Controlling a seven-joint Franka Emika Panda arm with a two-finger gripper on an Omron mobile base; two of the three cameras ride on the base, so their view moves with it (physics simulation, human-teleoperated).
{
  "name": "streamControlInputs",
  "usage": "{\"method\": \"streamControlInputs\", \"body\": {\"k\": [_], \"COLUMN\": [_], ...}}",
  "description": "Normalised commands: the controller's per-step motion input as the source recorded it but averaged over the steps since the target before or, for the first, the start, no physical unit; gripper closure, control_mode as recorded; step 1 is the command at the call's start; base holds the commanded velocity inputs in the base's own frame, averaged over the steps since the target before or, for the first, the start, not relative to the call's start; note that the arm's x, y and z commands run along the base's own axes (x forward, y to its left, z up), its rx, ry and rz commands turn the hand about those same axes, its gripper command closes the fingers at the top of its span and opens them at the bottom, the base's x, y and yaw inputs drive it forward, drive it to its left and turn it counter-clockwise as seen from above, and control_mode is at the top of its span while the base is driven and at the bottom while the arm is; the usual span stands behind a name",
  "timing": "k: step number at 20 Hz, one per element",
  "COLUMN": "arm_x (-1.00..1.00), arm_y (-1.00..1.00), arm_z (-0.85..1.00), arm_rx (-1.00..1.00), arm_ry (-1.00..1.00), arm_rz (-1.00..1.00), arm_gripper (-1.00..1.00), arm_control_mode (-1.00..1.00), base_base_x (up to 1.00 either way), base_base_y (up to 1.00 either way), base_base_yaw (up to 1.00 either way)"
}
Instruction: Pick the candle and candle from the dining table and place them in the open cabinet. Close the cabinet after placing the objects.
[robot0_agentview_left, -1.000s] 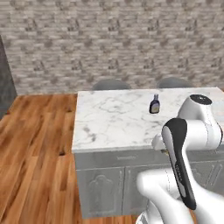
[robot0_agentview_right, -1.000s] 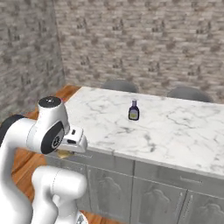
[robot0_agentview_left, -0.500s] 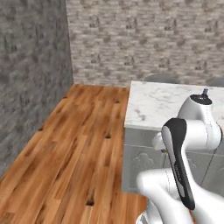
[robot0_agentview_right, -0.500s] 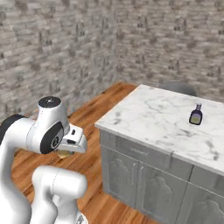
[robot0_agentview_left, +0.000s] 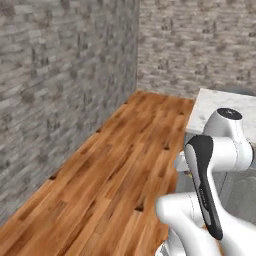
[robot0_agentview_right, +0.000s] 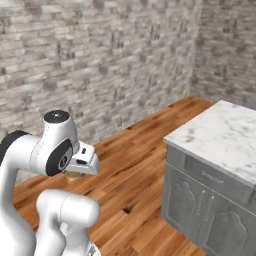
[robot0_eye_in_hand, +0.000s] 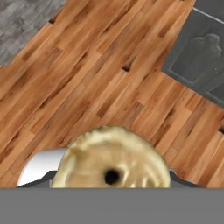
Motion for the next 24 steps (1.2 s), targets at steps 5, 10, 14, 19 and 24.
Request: {"method": "streamControlInputs", "body": {"k": [5,10,14,19,24], "arm_x": [0.0,0.0,0.0,0.0,0.0], "arm_y": [0.0,0.0,0.0,0.0,0.0], "arm_z": [0.0,0.0,0.0,0.0,0.0], "arm_rx": [0.0,0.0,0.0,0.0,0.0], "arm_ry": [0.0,0.0,0.0,0.0,0.0], "arm_rz": [0.0,0.0,0.0,0.0,0.0], "arm_gripper": [1.0,1.0,1.0,1.0,1.0], "arm_control_mode": [1.0,1.0,1.0,1.0,1.0], "base_base_x": [-0.64,-0.55,-0.25,-0.01,0.09], "base_base_y": [0.32,0.35,0.38,0.6,0.66], "base_base_yaw": [0.44,0.46,0.4,0.27,0.24]}}
